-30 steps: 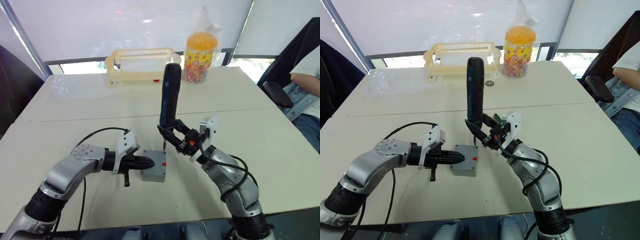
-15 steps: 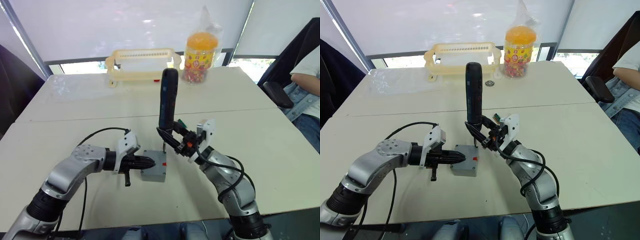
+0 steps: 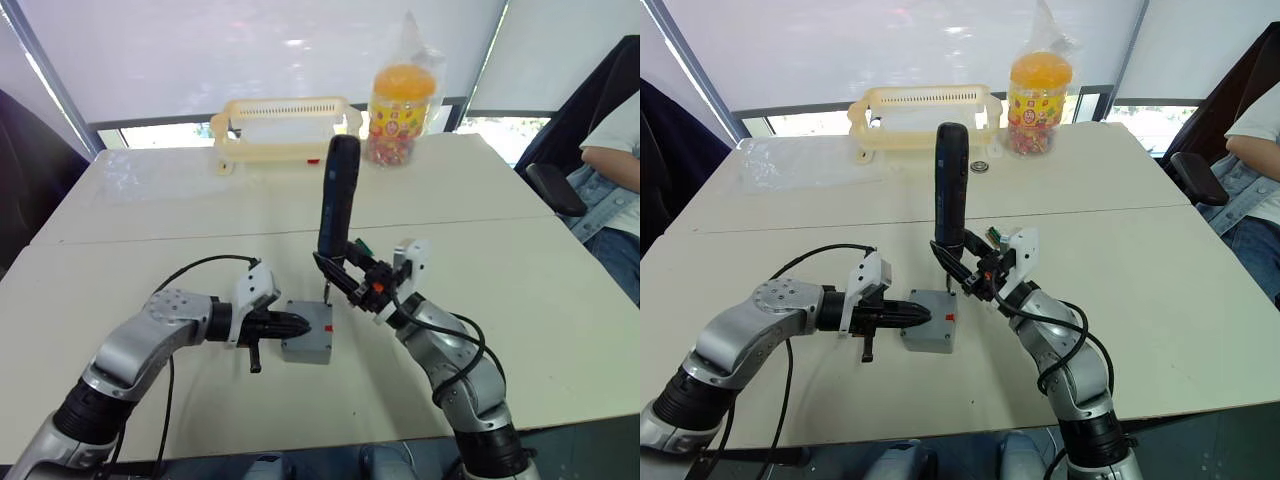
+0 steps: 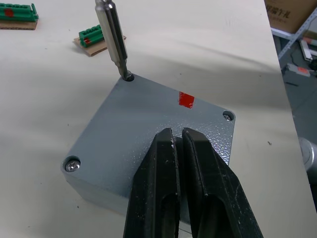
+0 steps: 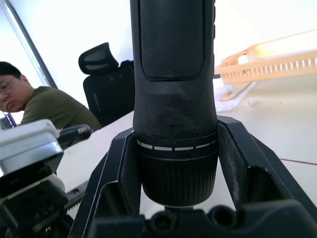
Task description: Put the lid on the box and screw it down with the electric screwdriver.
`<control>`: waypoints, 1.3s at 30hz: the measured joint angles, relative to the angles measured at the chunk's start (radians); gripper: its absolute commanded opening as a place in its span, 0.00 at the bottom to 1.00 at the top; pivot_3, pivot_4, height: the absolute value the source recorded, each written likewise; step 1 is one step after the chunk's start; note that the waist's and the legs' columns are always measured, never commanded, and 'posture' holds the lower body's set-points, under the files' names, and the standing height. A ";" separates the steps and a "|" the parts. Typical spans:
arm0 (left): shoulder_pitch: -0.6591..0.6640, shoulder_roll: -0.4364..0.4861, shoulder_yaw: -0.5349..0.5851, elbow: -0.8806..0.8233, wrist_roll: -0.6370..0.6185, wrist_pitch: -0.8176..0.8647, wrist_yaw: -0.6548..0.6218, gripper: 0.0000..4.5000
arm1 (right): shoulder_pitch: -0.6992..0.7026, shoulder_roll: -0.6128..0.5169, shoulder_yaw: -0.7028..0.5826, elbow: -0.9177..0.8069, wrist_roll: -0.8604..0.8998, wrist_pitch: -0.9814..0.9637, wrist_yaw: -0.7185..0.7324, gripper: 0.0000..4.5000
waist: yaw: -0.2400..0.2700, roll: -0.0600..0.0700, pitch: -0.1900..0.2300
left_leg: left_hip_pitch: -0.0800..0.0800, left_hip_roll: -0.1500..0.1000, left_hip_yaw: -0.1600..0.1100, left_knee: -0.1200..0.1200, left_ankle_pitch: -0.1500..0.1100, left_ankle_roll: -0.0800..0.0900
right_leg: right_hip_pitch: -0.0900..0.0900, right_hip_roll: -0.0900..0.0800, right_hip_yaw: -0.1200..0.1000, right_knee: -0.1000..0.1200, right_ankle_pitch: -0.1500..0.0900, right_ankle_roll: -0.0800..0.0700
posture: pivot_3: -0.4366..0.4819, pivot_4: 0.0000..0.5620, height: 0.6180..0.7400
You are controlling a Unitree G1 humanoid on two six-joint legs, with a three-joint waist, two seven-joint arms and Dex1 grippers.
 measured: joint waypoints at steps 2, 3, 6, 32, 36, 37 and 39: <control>0.012 -0.001 0.002 -0.009 0.000 -0.006 0.007 0.06 | 0.000 0.000 -0.005 -0.006 0.003 0.007 -0.007 0.40 | 0.000 0.000 0.000 | 0.000 0.000 0.000 0.000 0.000 0.000 | 0.000 0.000 0.000 0.000 0.000 0.000 | 0.48 0.27 1.00; 0.018 -0.001 0.003 -0.011 0.000 -0.011 0.009 0.06 | 0.000 0.000 -0.007 -0.010 0.003 0.010 -0.010 0.40 | 0.000 0.000 0.000 | 0.000 0.000 0.000 0.000 0.000 0.000 | 0.000 0.000 0.000 0.000 0.000 0.000 | 0.48 0.27 1.00; 0.028 -0.002 0.002 -0.014 0.002 -0.022 0.009 0.06 | 0.004 -0.002 -0.009 -0.020 0.003 0.012 -0.013 0.40 | 0.000 0.000 0.000 | 0.000 0.000 0.000 0.000 0.000 0.000 | 0.000 0.000 0.000 0.000 0.000 0.000 | 0.48 0.27 1.00; -0.014 -0.030 -0.018 0.050 0.040 -0.064 -0.044 0.06 | 0.006 -0.019 -0.029 -0.029 -0.016 0.010 -0.036 0.40 | 0.001 0.000 0.000 | 0.001 0.000 0.000 0.000 0.000 0.000 | 0.001 0.000 0.000 0.000 0.000 0.000 | 0.48 0.27 1.00; -0.014 -0.032 -0.018 0.050 0.041 -0.064 -0.043 0.06 | 0.006 -0.008 -0.021 -0.029 -0.015 0.010 -0.038 0.40 | 0.000 0.000 0.000 | 0.001 0.000 0.000 0.000 0.000 0.000 | 0.001 0.000 0.000 0.000 0.000 0.000 | 0.48 0.27 1.00; -0.014 -0.032 -0.018 0.050 0.041 -0.064 -0.043 0.06 | 0.006 -0.006 -0.018 -0.029 -0.015 0.010 -0.038 0.40 | 0.000 0.000 0.000 | 0.001 0.000 0.000 0.000 0.000 0.000 | 0.001 0.000 0.000 0.000 0.000 0.000 | 0.48 0.27 1.00; -0.015 -0.034 -0.018 0.050 0.041 -0.063 -0.043 0.06 | 0.006 -0.005 -0.008 -0.029 -0.015 0.010 -0.039 0.40 | 0.001 0.000 0.000 | 0.001 0.000 0.000 0.000 0.000 0.000 | 0.001 0.000 0.000 0.000 0.000 0.000 | 0.48 0.27 1.00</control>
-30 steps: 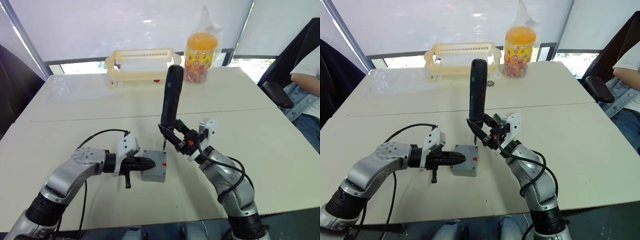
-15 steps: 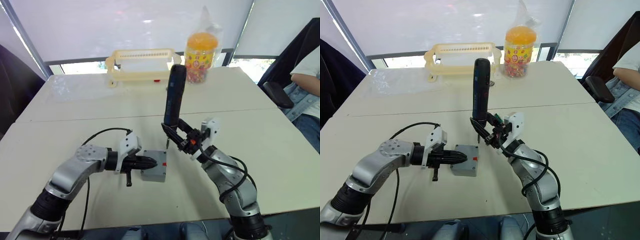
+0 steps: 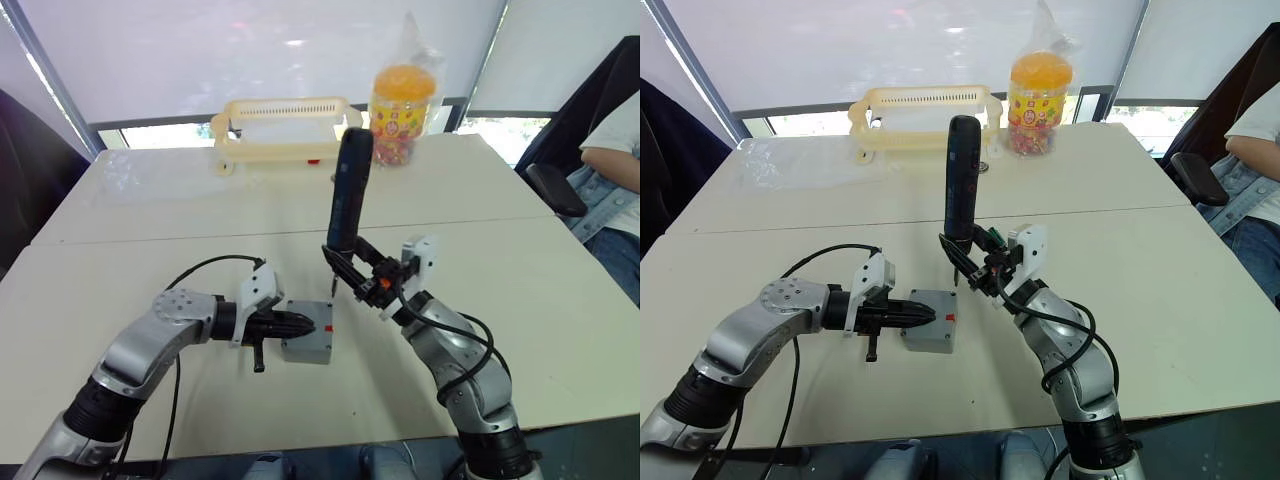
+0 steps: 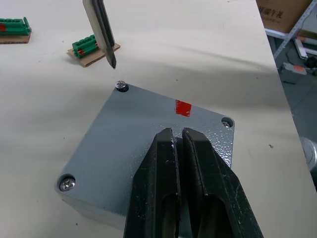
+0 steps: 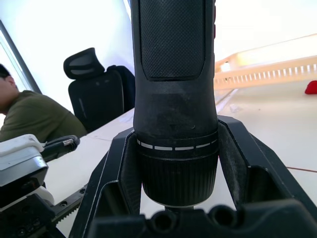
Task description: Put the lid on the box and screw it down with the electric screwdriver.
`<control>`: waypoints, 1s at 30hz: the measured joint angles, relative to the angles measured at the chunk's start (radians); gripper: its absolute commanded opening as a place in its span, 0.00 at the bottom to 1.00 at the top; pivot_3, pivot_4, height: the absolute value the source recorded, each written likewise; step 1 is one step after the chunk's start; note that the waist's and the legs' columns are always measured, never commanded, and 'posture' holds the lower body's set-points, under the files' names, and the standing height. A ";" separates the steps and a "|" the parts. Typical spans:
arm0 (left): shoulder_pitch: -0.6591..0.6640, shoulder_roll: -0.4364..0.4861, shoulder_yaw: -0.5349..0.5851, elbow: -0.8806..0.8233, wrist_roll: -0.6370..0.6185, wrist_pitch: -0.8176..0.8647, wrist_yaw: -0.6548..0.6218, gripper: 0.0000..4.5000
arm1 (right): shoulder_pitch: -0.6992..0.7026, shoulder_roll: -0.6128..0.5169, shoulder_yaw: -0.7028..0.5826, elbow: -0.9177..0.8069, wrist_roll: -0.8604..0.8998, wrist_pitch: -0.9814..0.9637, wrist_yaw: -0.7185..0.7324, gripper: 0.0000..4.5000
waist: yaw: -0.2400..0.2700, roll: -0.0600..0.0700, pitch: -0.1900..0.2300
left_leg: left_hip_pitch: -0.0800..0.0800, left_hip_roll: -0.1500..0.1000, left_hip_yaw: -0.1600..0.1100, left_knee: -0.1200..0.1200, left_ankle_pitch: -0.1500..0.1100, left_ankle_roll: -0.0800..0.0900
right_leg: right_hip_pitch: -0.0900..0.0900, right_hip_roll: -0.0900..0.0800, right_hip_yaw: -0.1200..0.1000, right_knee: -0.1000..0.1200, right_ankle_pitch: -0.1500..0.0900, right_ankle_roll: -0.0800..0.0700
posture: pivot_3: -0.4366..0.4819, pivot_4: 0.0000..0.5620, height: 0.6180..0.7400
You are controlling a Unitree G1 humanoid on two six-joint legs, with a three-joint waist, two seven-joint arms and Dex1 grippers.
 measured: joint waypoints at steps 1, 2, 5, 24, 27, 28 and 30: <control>-0.001 -0.001 0.000 0.000 0.001 0.001 0.000 0.06 | 0.001 0.003 0.002 0.000 0.000 0.000 0.000 0.40 | 0.000 0.000 0.000 | 0.000 0.000 0.000 0.000 0.000 0.000 | 0.000 0.000 0.000 0.000 0.000 0.000 | 0.48 0.27 1.00; -0.001 -0.002 0.000 0.000 0.001 0.001 0.000 0.06 | 0.001 0.004 0.003 0.000 0.000 0.000 0.000 0.40 | 0.001 0.000 0.000 | 0.000 0.000 0.000 0.000 0.000 0.000 | 0.000 0.000 0.000 0.000 0.000 0.000 | 0.48 0.27 1.00; -0.001 -0.002 0.000 0.000 0.001 0.002 0.000 0.06 | 0.010 0.005 0.006 0.000 -0.001 0.000 0.000 0.40 | 0.001 0.000 0.000 | 0.000 0.000 0.000 0.000 0.000 0.000 | 0.000 0.000 0.000 0.000 0.000 0.000 | 0.48 0.27 1.00; -0.002 -0.005 0.000 0.000 0.002 0.003 0.006 0.06 | 0.033 0.005 0.011 0.000 -0.015 -0.016 0.008 0.40 | 0.000 0.000 0.000 | 0.000 0.000 0.000 0.000 0.000 0.000 | 0.000 0.000 0.000 0.000 0.000 0.000 | 0.48 0.27 1.00; -0.002 -0.007 0.000 0.000 0.003 0.004 0.008 0.06 | 0.039 0.004 0.018 0.006 -0.034 -0.045 0.012 0.40 | 0.000 0.000 0.000 | 0.000 0.000 0.000 0.000 0.000 0.000 | 0.000 0.000 0.000 0.000 0.000 0.000 | 0.48 0.27 1.00; -0.002 -0.008 0.000 0.000 0.003 0.004 0.009 0.06 | 0.041 0.002 0.024 0.012 -0.047 -0.064 0.019 0.40 | 0.000 0.000 0.000 | 0.000 0.000 0.000 0.000 0.000 0.000 | 0.000 0.000 0.000 0.000 0.000 0.000 | 0.48 0.27 1.00; -0.002 -0.008 0.000 0.000 0.005 0.004 0.009 0.06 | 0.043 -0.005 0.036 0.019 -0.071 -0.095 0.029 0.40 | -0.001 0.000 0.000 | 0.000 0.000 0.000 0.000 0.000 0.000 | 0.000 0.000 0.000 0.000 0.000 0.000 | 0.48 0.27 1.00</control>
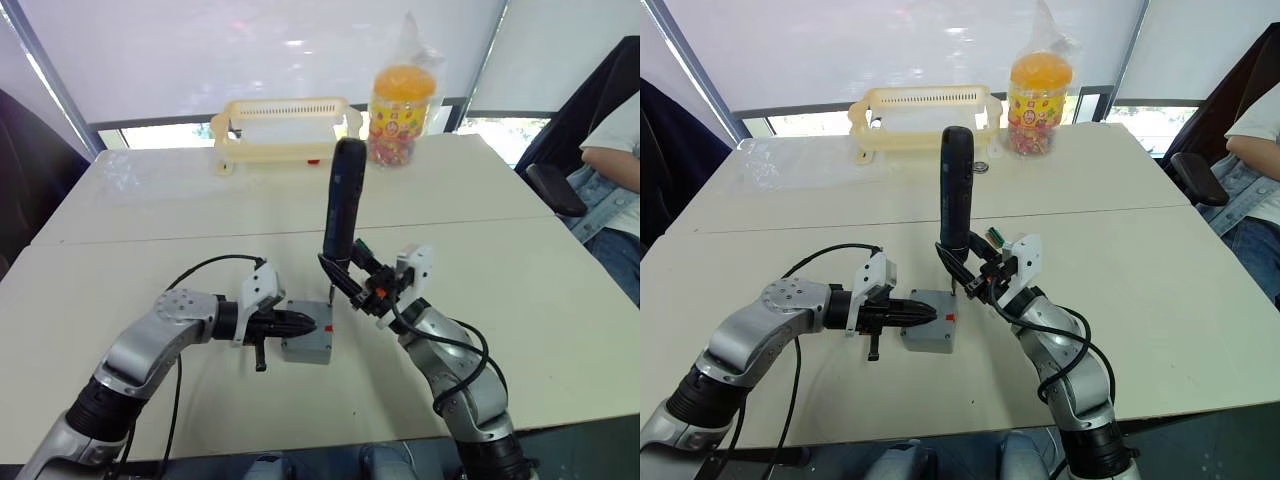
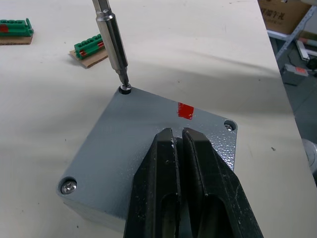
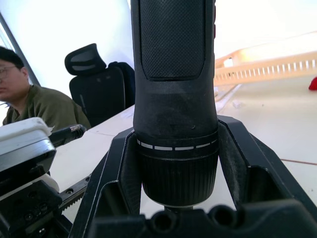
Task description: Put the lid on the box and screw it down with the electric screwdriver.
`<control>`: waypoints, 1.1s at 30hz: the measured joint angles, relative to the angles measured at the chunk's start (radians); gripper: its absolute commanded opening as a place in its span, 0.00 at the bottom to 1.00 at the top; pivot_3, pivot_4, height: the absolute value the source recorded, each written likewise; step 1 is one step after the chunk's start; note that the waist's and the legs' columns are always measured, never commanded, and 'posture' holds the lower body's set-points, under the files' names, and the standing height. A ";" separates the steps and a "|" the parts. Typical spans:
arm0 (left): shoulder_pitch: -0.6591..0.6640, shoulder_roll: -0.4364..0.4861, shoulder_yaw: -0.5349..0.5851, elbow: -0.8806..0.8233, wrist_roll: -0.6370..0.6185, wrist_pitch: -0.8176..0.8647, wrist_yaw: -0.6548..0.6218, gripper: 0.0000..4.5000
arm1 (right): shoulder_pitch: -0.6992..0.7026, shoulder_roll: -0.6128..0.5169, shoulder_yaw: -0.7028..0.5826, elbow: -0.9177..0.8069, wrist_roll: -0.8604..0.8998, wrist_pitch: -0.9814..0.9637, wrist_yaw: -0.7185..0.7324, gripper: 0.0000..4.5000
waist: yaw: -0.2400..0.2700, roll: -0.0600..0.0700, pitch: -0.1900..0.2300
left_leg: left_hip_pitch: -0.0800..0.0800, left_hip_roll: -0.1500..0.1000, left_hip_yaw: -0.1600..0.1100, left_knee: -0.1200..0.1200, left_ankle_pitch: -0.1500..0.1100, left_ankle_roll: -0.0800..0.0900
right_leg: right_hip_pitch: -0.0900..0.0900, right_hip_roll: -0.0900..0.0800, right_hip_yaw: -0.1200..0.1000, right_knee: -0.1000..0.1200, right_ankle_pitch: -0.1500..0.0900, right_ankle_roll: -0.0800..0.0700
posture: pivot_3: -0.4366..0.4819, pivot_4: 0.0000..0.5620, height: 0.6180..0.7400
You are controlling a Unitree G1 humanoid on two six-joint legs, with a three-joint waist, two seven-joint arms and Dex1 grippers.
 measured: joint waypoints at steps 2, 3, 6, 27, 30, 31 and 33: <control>0.000 -0.001 0.000 0.000 0.001 0.000 0.000 0.06 | 0.005 -0.004 0.009 0.005 -0.021 -0.028 0.008 0.40 | 0.000 0.000 0.000 | 0.000 0.000 0.000 0.000 0.000 0.000 | 0.000 0.000 0.000 0.000 0.000 0.000 | 0.48 0.27 1.00; 0.000 -0.001 0.000 0.000 0.002 0.000 0.000 0.06 | 0.008 -0.004 0.012 0.006 -0.027 -0.039 0.011 0.40 | 0.000 0.000 0.000 | 0.000 0.000 0.000 0.000 0.000 0.000 | 0.000 0.000 0.000 0.000 0.000 0.000 | 0.48 0.27 1.00; 0.000 -0.001 0.000 0.000 0.003 0.000 0.001 0.06 | 0.013 -0.002 0.016 0.012 -0.036 -0.059 0.012 0.40 | 0.000 0.000 0.000 | 0.000 0.000 0.000 0.000 0.000 0.000 | 0.000 0.000 0.000 0.000 0.000 0.000 | 0.48 0.27 1.00; 0.003 -0.001 0.001 -0.016 0.007 0.019 0.015 0.06 | 0.032 0.009 0.065 0.066 -0.108 -0.199 0.025 0.40 | -0.001 0.000 -0.001 | 0.002 0.000 0.000 0.000 0.000 0.000 | 0.001 0.000 0.000 0.000 0.000 0.000 | 0.48 0.27 1.00; 0.003 0.000 0.001 -0.018 0.007 0.020 0.017 0.06 | 0.042 0.009 0.071 0.072 -0.119 -0.221 0.028 0.40 | -0.001 0.000 -0.001 | 0.002 0.000 0.000 0.000 0.000 0.000 | 0.002 0.000 0.000 0.000 0.000 0.000 | 0.48 0.27 1.00; 0.004 0.000 0.001 -0.018 0.007 0.021 0.017 0.06 | 0.046 0.009 0.072 0.075 -0.120 -0.232 0.028 0.40 | -0.001 0.000 -0.001 | 0.002 0.000 0.000 0.000 0.000 0.000 | 0.002 0.000 0.000 0.000 0.000 0.000 | 0.48 0.27 1.00; 0.004 0.000 0.001 -0.018 0.007 0.022 0.018 0.06 | 0.050 0.008 0.073 0.080 -0.126 -0.247 0.029 0.40 | -0.001 0.000 -0.001 | 0.002 0.000 0.000 0.000 0.000 0.000 | 0.002 0.000 0.000 0.000 0.000 0.000 | 0.48 0.27 1.00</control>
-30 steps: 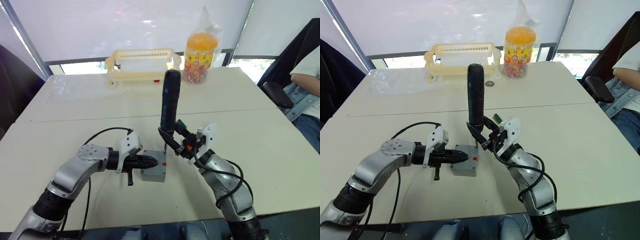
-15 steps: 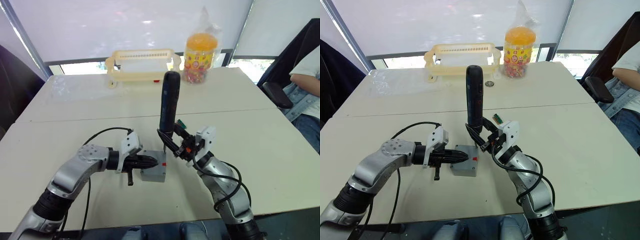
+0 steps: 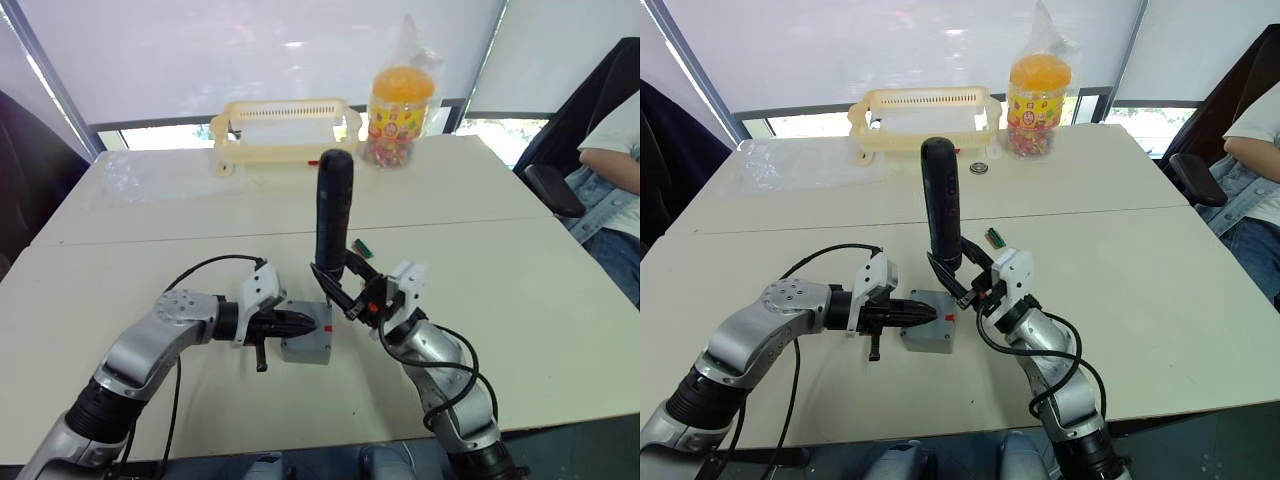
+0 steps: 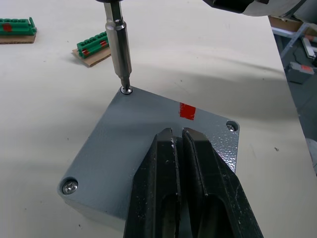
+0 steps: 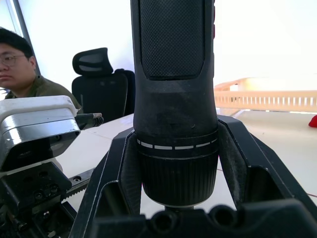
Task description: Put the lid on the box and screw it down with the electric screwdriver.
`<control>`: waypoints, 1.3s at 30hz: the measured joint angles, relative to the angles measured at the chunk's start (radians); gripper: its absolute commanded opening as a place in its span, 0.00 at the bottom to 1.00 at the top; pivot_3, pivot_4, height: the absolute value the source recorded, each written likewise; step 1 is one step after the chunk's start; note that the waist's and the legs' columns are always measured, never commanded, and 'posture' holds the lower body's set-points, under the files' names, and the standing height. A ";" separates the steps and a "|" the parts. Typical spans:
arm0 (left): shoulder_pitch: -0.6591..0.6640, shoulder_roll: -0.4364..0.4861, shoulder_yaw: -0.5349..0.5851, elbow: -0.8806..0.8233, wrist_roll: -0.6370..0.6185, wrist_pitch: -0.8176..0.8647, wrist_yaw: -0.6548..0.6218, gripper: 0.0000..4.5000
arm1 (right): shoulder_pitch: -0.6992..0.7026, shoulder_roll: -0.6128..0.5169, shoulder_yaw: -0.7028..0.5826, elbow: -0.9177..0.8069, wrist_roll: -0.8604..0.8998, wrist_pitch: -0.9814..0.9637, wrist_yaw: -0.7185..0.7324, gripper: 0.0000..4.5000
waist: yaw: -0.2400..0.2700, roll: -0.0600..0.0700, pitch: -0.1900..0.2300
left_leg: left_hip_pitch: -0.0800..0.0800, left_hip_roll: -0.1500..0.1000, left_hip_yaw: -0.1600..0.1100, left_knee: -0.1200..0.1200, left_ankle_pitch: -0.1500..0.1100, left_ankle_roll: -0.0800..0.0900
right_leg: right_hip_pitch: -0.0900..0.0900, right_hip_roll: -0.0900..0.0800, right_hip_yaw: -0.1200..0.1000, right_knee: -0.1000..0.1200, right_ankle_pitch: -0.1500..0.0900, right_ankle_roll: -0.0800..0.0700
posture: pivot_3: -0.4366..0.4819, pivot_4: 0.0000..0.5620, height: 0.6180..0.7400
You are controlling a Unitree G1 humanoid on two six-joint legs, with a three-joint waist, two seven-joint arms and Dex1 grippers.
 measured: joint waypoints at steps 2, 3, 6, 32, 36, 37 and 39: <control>0.001 0.000 0.000 -0.002 0.000 0.000 0.000 0.06 | 0.002 -0.004 0.001 0.003 -0.007 -0.012 0.002 0.40 | 0.000 0.000 0.000 | 0.000 0.000 0.000 0.000 0.000 0.000 | 0.000 0.000 0.000 0.000 0.000 0.000 | 0.48 0.27 1.00; 0.001 0.001 0.000 -0.002 0.000 0.000 0.000 0.06 | 0.002 -0.006 0.001 0.003 -0.010 -0.016 0.003 0.40 | 0.000 0.000 0.000 | 0.000 0.000 0.000 0.000 0.000 0.000 | 0.000 0.000 0.000 0.000 0.000 0.000 | 0.48 0.27 1.00; 0.002 0.002 0.000 -0.004 0.000 0.003 0.000 0.06 | 0.008 -0.010 0.004 0.009 -0.015 -0.035 0.008 0.40 | 0.000 0.000 -0.001 | 0.000 0.000 0.000 0.000 0.000 0.000 | 0.000 0.000 0.000 0.000 0.000 0.000 | 0.48 0.27 1.00; 0.028 0.008 0.000 -0.018 0.009 0.005 -0.003 0.06 | 0.038 -0.038 0.007 0.060 -0.040 -0.113 0.017 0.40 | 0.002 -0.001 -0.019 | 0.004 0.001 -0.001 0.000 0.000 0.000 | 0.005 0.000 0.000 -0.001 -0.003 -0.003 | 0.48 0.27 1.00; 0.028 0.009 0.000 -0.018 0.009 0.005 -0.004 0.06 | 0.037 -0.038 0.008 0.063 -0.040 -0.113 0.017 0.40 | 0.002 -0.001 -0.020 | 0.004 0.001 -0.001 0.000 0.000 0.000 | 0.005 0.000 0.000 -0.001 -0.003 -0.003 | 0.48 0.27 1.00; 0.028 0.009 0.000 -0.018 0.009 0.005 -0.004 0.06 | 0.036 -0.038 0.008 0.065 -0.040 -0.113 0.017 0.40 | 0.002 -0.001 -0.020 | 0.004 0.001 -0.001 0.000 0.000 0.000 | 0.005 0.000 0.000 -0.001 -0.003 -0.003 | 0.48 0.27 1.00; 0.028 0.009 0.000 -0.018 0.009 0.006 -0.004 0.06 | 0.033 -0.038 0.008 0.069 -0.040 -0.113 0.017 0.40 | 0.002 -0.002 -0.020 | 0.004 0.001 -0.001 0.000 0.000 0.000 | 0.005 0.000 0.000 -0.001 -0.003 -0.003 | 0.48 0.27 1.00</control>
